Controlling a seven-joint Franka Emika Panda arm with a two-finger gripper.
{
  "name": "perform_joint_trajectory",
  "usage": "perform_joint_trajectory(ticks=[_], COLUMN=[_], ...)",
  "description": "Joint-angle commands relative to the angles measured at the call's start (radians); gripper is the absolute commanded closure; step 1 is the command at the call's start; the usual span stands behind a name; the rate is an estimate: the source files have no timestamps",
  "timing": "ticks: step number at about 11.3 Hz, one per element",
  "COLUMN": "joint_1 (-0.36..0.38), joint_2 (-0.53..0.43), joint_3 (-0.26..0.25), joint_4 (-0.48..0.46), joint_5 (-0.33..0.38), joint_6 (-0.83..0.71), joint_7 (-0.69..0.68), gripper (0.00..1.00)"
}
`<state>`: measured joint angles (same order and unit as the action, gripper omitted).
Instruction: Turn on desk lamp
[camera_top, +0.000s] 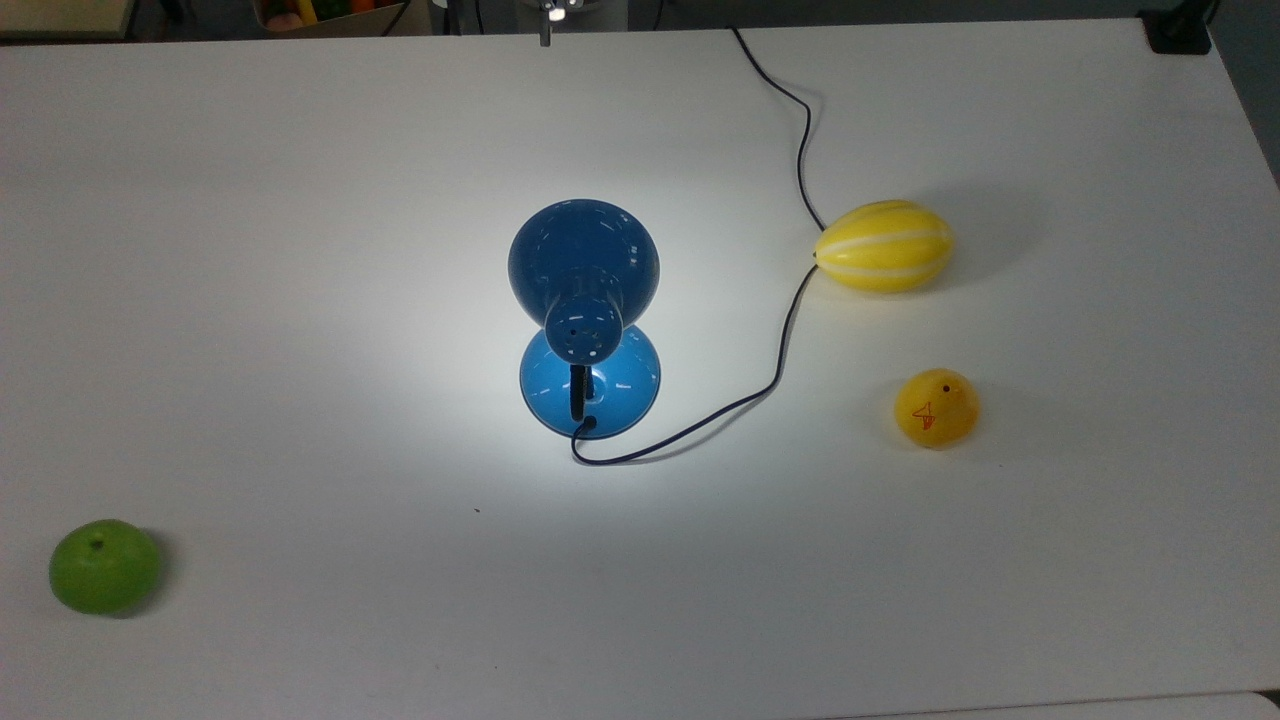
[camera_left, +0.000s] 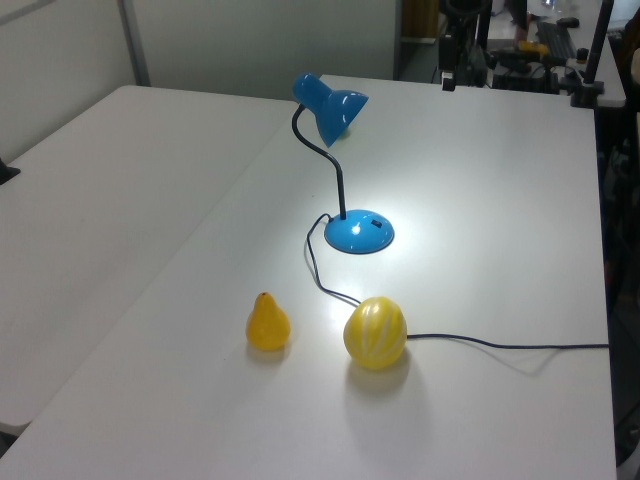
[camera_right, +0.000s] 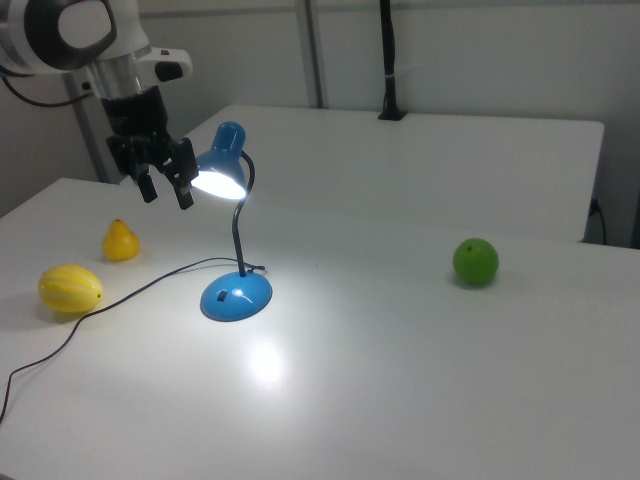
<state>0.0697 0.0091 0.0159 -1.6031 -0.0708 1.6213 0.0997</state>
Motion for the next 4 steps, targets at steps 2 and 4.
perform_joint_trajectory(ticks=[2,4], joint_1=[-0.001,-0.002], joint_2=[-0.011,-0.011], joint_3=[-0.001,-0.002], joint_4=[-0.005,-0.001], joint_5=[-0.010,-0.009], joint_6=[-0.023,-0.023], joint_7=[-0.012,-0.009], gripper=[0.00,0.00])
